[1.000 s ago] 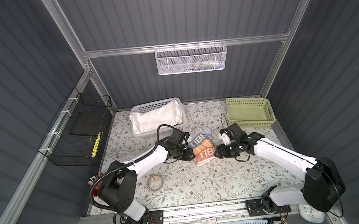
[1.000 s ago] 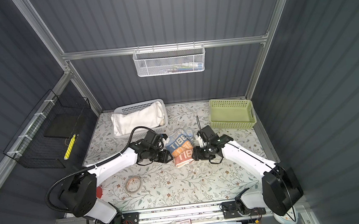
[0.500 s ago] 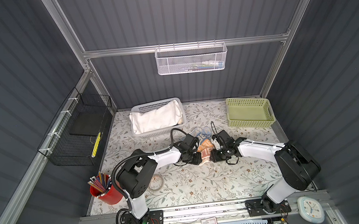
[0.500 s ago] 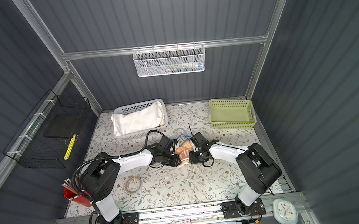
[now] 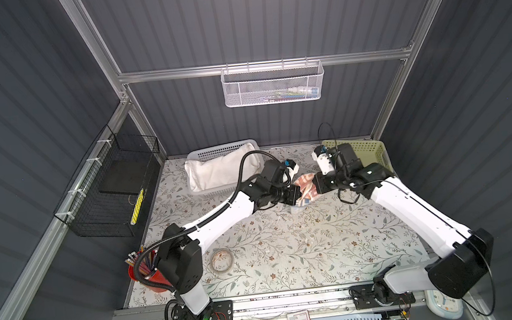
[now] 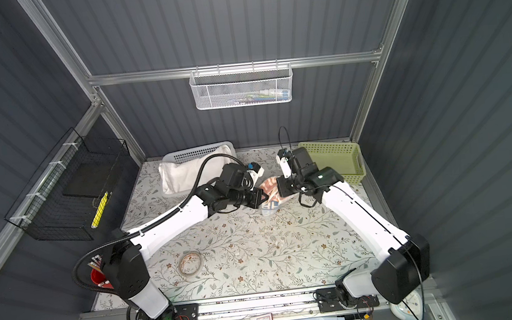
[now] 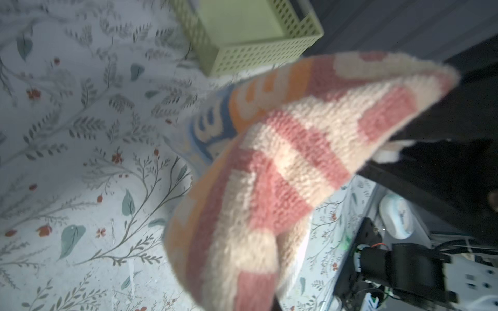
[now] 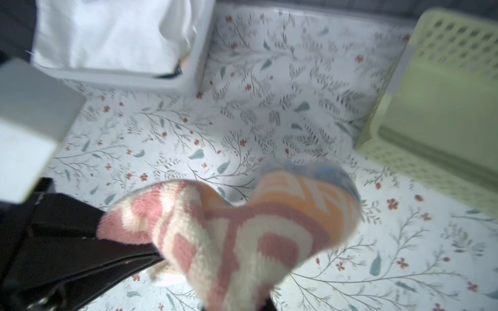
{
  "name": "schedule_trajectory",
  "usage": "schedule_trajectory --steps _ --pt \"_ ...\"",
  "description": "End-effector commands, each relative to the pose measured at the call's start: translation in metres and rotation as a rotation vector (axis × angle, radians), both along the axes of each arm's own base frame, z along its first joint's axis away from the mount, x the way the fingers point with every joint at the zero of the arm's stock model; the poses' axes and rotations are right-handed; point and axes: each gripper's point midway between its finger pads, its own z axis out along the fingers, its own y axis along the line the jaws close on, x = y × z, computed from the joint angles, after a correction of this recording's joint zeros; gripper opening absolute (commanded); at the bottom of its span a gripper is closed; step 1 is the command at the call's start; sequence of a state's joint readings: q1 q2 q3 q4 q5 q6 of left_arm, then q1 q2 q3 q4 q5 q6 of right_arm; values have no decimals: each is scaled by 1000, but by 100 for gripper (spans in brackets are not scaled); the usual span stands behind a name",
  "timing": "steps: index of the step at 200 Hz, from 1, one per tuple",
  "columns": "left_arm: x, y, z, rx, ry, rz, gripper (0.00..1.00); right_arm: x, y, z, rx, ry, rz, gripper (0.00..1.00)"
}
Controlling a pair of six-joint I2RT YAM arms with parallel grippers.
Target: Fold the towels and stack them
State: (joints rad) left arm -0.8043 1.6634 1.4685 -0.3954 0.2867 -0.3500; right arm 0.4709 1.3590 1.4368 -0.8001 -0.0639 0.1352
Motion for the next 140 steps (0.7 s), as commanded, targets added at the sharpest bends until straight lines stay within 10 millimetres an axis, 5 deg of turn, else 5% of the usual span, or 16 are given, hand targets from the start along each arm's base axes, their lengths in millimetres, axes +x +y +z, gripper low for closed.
schedule_trajectory --steps 1,15,21,39,59,109,140 --pt "-20 30 -3 75 107 0 0 -50 -16 5 -107 167 126 13" --pt "-15 53 -17 59 218 54 0 -56 -11 4 -109 221 167 42" --pt "-15 70 -44 86 294 97 0 -53 -12 -2 -125 233 162 48" --pt "-4 118 -101 159 441 242 8 -42 -16 -34 -172 291 110 57" --pt "-1 152 -139 307 465 337 39 -40 -9 -62 -147 388 82 57" --pt "8 157 -129 323 323 351 43 -53 -8 -116 -78 433 48 58" --pt "0 135 -111 386 114 247 39 -55 -27 -162 -25 494 -65 58"
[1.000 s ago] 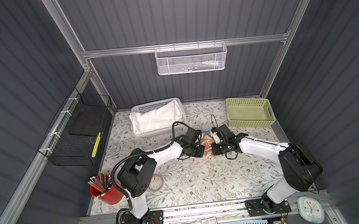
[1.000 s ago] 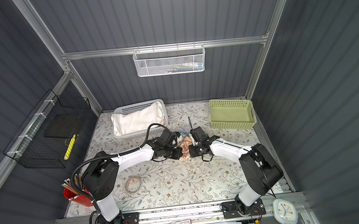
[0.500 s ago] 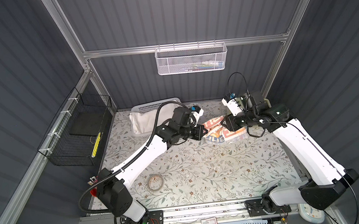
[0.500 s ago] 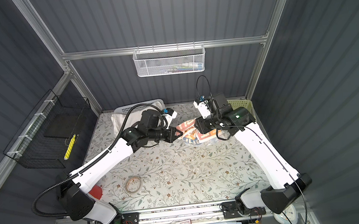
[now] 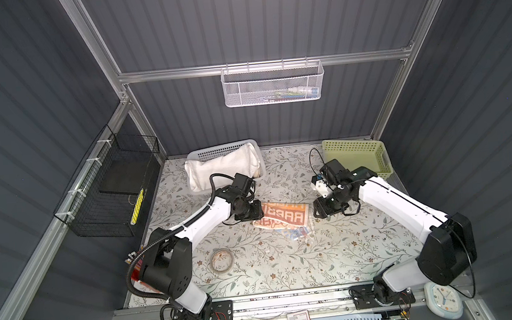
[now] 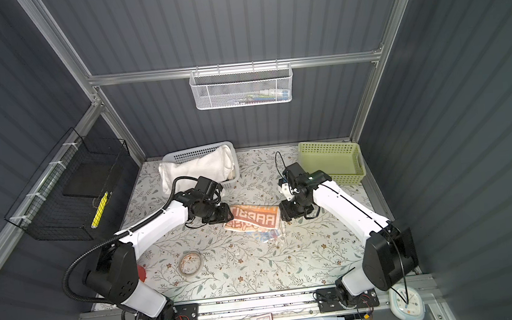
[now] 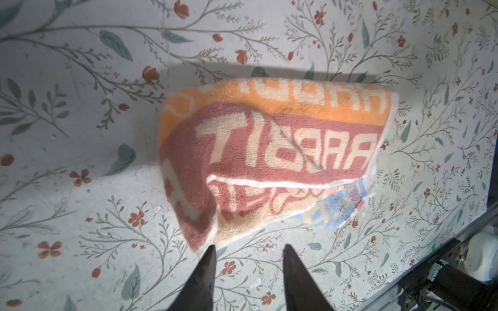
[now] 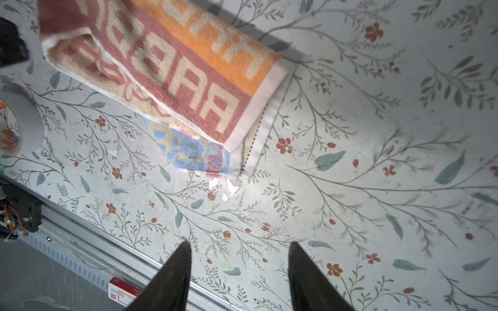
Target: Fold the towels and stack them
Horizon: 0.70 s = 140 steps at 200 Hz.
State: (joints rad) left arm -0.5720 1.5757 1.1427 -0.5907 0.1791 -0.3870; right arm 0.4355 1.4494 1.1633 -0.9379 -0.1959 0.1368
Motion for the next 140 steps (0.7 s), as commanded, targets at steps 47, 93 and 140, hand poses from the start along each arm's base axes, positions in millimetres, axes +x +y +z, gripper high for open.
schedule_trajectory --steps 47,93,140 --pt "-17 -89 0 164 -321 -384 42 14 -28 -61 155 84 -329 55" --pt "-23 -164 -43 286 -376 -590 54 3 -29 -79 220 155 -373 55" --pt "-4 -186 -73 368 -396 -602 57 -6 -28 -88 237 179 -374 55"
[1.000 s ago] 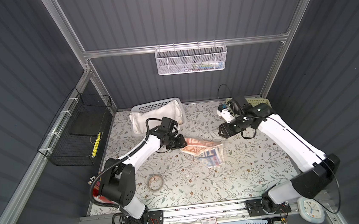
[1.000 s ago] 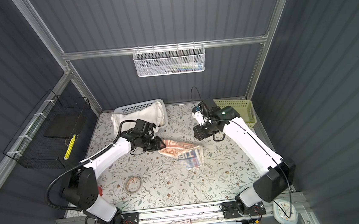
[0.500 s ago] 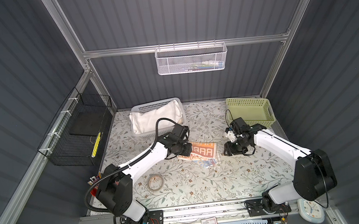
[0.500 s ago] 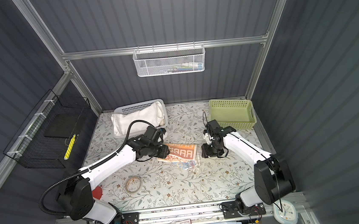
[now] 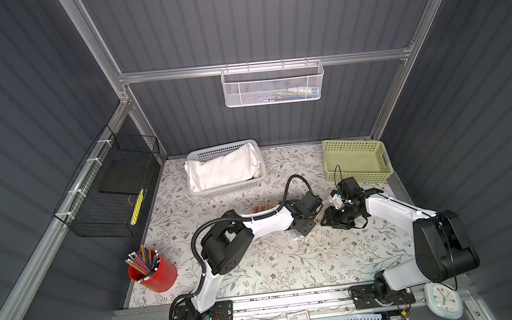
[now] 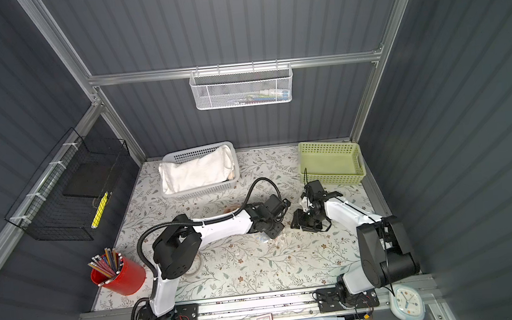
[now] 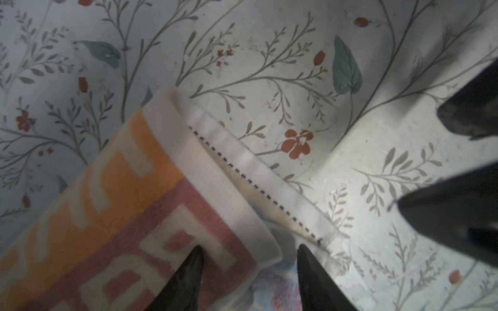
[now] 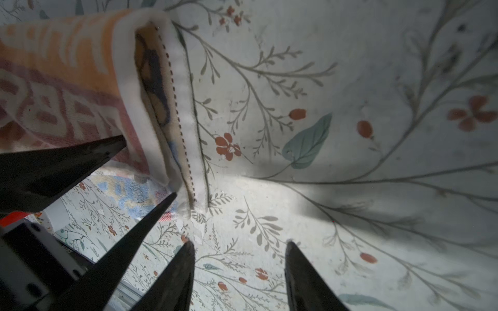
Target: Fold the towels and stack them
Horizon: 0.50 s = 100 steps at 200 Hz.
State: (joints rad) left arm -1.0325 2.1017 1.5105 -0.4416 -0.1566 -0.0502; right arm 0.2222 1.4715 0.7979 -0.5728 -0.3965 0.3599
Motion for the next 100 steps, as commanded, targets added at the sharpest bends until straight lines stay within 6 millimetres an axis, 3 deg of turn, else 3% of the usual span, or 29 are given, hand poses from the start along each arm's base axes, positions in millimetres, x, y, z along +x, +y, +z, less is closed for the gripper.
schedule_trajectory --steps 1,23,54,72,100 --pt "21 -4 5 39 -77 2 57 -2 4 -3 34 9 -4 55" --pt "29 -2 -1 75 -99 31 51 -4 5 -7 38 19 2 55" --pt "28 -2 3 48 -102 42 15 -3 7 -11 49 26 12 55" --pt "26 -1 16 10 -113 46 0 -1 10 -13 60 27 18 55" --pt "22 7 41 -43 -137 57 0 5 15 -15 82 21 24 56"
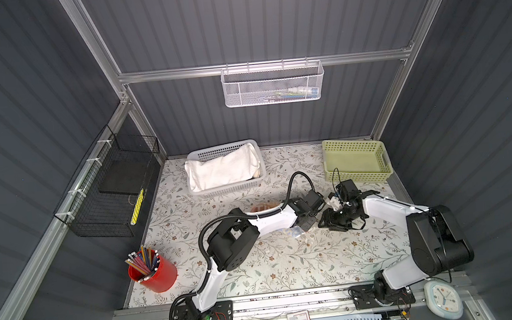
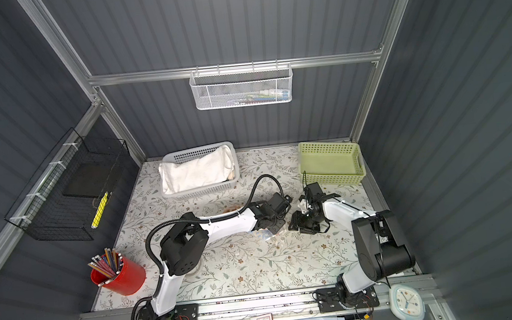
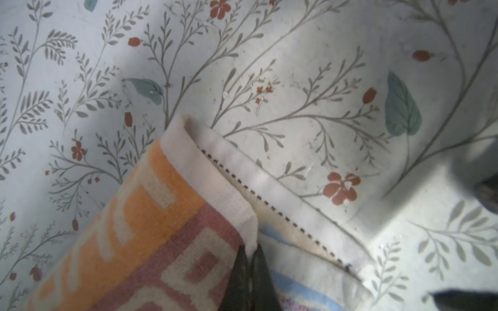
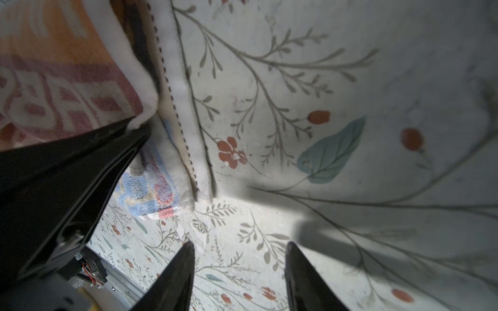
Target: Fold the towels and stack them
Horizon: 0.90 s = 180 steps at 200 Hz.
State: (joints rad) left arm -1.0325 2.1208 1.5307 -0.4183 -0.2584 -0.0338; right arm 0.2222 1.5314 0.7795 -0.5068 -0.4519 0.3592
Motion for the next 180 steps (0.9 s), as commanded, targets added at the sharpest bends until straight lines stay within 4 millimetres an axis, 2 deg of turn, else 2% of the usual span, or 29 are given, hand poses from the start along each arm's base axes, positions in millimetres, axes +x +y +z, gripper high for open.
schedule_trajectory --steps 1,19,27,29,35,65,70,97,122,133,151,170,180 --pt "2 6 39 -76 -44 23 0 4 6 -2 34 -2 11 56" --pt "-4 10 59 -129 -52 20 0 9 9 -4 46 -4 10 56" --pt "-6 9 74 -166 -59 17 0 12 10 -4 53 -5 9 56" --pt "-10 14 68 -153 -48 16 0 12 11 -4 56 -6 11 56" --pt "-13 18 71 -160 -46 16 0 14 13 -3 66 -8 13 55" --pt "-23 26 104 -224 -57 -2 0 17 23 -7 87 -15 31 56" --pt "-25 27 110 -237 -62 -9 0 24 25 -8 95 -39 31 56" --pt "-33 34 138 -296 -89 -38 0 34 32 -15 116 -36 36 54" --pt "-39 40 163 -347 -111 -63 0 42 43 -14 133 -64 61 51" --pt "-40 43 173 -365 -125 -69 0 42 47 -13 145 -70 75 47" --pt "-40 51 186 -397 -144 -65 0 42 54 -6 179 -88 93 33" --pt "-37 59 201 -428 -159 -51 0 40 58 11 203 -130 106 9" --pt "-34 65 210 -438 -167 -39 0 40 56 23 203 -162 107 1"
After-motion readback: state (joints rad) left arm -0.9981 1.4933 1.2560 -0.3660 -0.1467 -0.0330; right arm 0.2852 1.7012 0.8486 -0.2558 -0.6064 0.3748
